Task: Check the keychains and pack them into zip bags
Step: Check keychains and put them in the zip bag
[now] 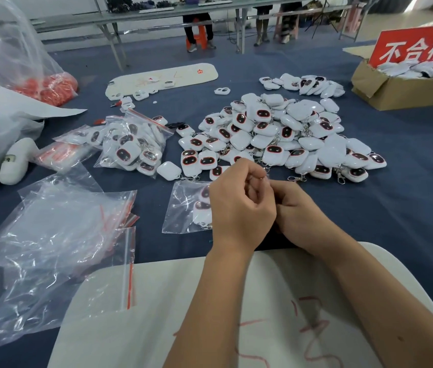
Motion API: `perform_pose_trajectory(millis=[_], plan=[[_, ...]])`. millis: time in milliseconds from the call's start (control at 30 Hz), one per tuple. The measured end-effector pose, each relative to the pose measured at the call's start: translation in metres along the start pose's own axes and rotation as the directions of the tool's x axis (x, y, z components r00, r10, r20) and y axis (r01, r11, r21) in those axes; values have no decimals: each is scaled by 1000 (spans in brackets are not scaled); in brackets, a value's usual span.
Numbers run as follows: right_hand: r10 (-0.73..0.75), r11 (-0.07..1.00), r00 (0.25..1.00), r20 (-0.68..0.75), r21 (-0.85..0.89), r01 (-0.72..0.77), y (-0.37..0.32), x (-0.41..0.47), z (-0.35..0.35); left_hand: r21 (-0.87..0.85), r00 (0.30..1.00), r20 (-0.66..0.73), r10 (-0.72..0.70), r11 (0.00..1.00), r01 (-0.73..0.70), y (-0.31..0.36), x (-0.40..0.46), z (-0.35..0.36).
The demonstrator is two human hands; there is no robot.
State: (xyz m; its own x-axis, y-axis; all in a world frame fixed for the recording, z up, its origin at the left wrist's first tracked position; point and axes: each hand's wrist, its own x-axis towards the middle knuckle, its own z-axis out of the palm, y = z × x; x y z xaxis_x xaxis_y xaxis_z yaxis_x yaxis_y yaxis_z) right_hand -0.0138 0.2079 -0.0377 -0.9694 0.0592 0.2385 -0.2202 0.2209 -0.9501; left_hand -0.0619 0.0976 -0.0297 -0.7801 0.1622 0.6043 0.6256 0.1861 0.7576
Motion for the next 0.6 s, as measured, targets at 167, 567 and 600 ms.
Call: perform_pose_trajectory(millis=[167, 567, 600], plan=[[45, 998, 966, -256, -27, -53, 6, 1, -5, -31, 999, -28, -28, 999, 27, -2, 1, 1], [-99, 883, 840, -533, -436, -172, 3, 0, -4, -37, 978, 124, -167, 984, 173, -14, -1, 9], [-170, 806, 801, -573, -549, -221, 5, 0, -7, -8, 970, 161, -181, 983, 185, -16, -1, 10]])
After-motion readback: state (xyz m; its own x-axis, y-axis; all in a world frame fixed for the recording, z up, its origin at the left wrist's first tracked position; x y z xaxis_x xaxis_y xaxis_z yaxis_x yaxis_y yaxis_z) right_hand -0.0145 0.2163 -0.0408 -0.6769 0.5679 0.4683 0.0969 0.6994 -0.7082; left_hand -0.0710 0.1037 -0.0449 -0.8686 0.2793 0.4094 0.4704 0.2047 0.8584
